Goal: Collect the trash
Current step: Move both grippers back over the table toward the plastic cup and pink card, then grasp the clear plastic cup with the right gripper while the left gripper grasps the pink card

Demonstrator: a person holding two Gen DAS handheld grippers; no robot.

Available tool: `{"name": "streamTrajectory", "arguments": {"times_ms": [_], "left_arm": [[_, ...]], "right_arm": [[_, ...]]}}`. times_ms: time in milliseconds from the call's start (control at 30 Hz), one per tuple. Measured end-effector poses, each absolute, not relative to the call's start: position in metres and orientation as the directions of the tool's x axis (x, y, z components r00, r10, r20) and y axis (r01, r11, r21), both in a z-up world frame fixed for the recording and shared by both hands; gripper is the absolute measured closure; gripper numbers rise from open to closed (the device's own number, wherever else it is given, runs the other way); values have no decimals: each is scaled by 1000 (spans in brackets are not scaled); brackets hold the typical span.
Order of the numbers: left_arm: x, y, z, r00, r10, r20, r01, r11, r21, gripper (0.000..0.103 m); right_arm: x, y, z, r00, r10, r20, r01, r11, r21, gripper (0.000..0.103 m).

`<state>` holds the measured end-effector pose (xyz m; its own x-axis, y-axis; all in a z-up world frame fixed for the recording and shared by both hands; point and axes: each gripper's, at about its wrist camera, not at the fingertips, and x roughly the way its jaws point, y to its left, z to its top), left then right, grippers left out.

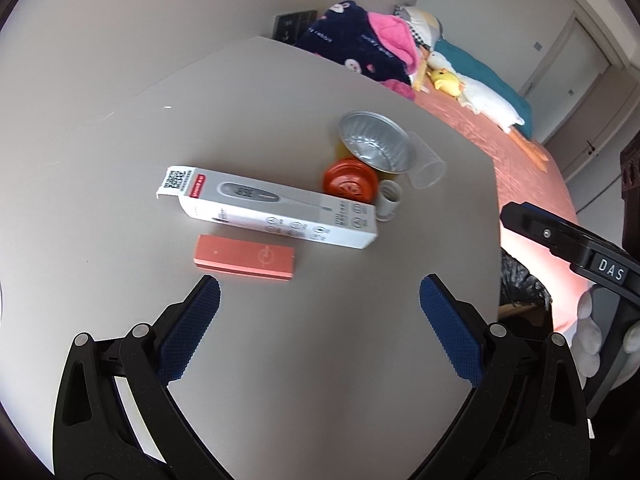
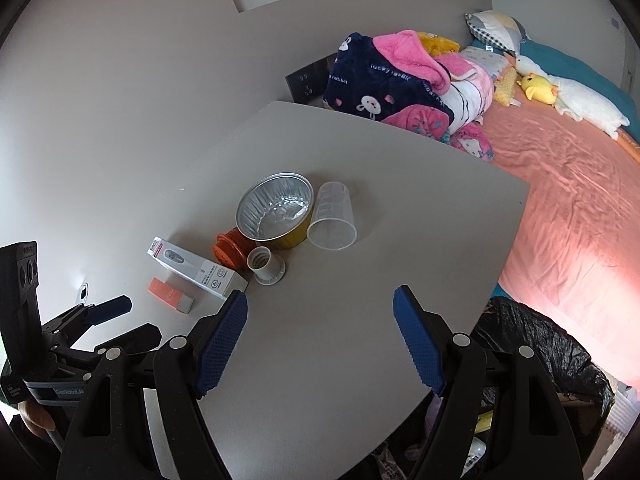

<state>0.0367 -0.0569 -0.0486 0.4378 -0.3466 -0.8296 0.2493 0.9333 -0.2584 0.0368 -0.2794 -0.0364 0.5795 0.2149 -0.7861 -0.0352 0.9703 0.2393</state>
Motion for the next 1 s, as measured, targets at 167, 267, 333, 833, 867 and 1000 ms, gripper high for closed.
{"name": "streamTrajectory", "arguments": {"times_ms": [167,267,333,833,867,1000], "left_arm": [[48,-48,-60,432,-326,-841,220,942,-253,6],[52,-43,-66,429,-315,-847,210,946,-245,6],[58,-43,-70,426,-308,-851,205,949,-240,6],[73,-40,-88,410,-273,-870,203,958,-204,6],[73,-40,-88,417,-267,-869,200,959,-199,6],[78,-35,-88,428,-265,-864,185,962,-203,6]], "right_arm": [[52,-278,-44,582,190,-791,-28,976,214,27],[64,-277,-48,589,171,-790,-18,980,199,27],[74,-277,-51,590,159,-792,-11,982,189,27],[133,-278,-74,553,144,-821,38,980,197,44],[135,-277,-76,552,142,-822,37,980,195,45],[143,-274,-83,537,159,-829,34,977,210,53]]}}
